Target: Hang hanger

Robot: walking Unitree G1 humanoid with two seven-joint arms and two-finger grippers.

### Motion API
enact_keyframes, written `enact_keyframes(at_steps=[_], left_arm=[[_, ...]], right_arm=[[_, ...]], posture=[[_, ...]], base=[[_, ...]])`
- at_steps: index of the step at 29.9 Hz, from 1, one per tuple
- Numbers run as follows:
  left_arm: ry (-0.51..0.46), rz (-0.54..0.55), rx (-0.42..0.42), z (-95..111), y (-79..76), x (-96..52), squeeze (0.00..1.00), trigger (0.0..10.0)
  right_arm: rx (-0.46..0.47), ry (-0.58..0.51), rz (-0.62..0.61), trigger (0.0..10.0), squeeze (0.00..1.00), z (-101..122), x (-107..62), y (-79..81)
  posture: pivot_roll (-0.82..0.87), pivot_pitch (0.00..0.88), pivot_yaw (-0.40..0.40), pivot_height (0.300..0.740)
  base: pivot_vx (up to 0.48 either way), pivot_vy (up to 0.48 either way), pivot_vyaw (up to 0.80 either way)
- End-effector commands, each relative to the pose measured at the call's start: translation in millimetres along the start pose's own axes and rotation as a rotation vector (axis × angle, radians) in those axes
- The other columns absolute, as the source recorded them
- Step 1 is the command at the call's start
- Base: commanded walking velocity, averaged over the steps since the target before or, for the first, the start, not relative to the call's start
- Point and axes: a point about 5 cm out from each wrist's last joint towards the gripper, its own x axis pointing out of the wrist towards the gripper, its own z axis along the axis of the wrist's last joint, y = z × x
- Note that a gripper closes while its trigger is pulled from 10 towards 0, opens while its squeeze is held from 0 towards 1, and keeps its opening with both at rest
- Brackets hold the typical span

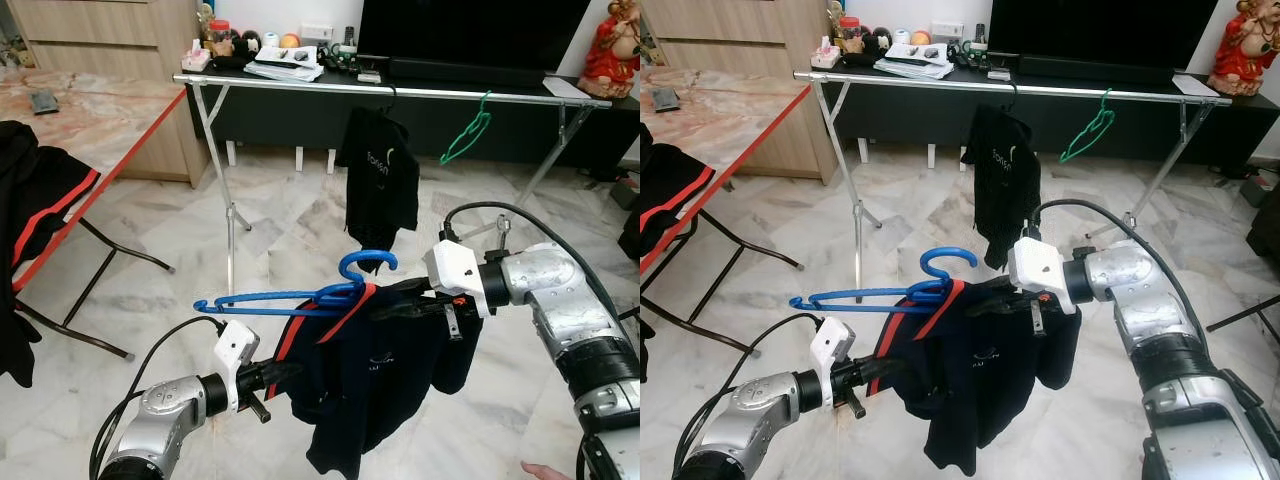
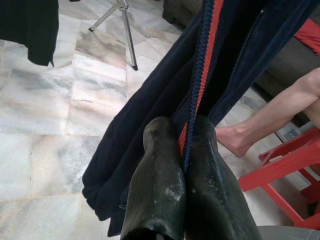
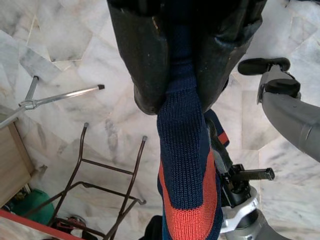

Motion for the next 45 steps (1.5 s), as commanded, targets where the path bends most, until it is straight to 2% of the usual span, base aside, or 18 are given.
enact_keyframes(at_steps=[1,3,4,8,9,17,21,45], left_arm=[[0.032,0.046,-0.002,-6,4.7,-6.4,0.00,0.0],[0.046,0.081,0.010,-9,7.6,-8.7,0.00,0.0],[0.064,0.134,0.019,-12,12.3,-12.7,0.00,0.0],[0.079,0.192,0.019,-17,16.7,-18.7,0.00,0.0],[0.091,0.214,0.020,-20,17.5,-21.3,0.00,0.0],[0.137,0.270,0.016,-32,18.4,-27.9,0.00,0.0],[0.165,0.314,0.028,-36,21.1,-29.8,0.00,0.0],[0.172,0.329,0.032,-37,22.4,-30.4,0.00,0.0]], right_arm=[[-0.031,-0.003,-0.019,0.0,0.00,6,-3.9,-4.9],[-0.023,0.015,-0.013,0.0,0.00,1,-4.9,-2.6],[-0.010,0.065,0.000,0.0,0.00,-8,-6.6,2.1],[0.005,0.176,0.019,0.0,0.00,-26,-10.2,11.3],[0.013,0.237,0.028,0.0,0.00,-36,-12.5,17.0],[0.098,0.311,-0.011,0.0,0.00,-60,-20.5,29.1],[0.148,0.287,-0.020,0.0,0.00,-67,-25.3,35.0],[0.150,0.286,-0.009,0.0,0.00,-67,-26.3,36.5]], posture=[[-0.04,0.070,-0.050,0.740],[-0.04,0.071,-0.049,0.740],[-0.04,0.071,-0.049,0.740],[-0.04,0.074,-0.049,0.740],[-0.04,0.074,-0.049,0.740],[-0.04,0.075,-0.041,0.740],[-0.04,0.073,-0.035,0.740],[-0.04,0.072,-0.034,0.740]], base=[[0.000,0.000,0.00],[0.000,0.000,0.00],[0.000,0.000,0.00],[0.000,0.000,0.00],[0.000,0.000,0.00],[0.000,0.000,0.00],[0.000,0.000,0.00],[0.000,0.000,0.00]])
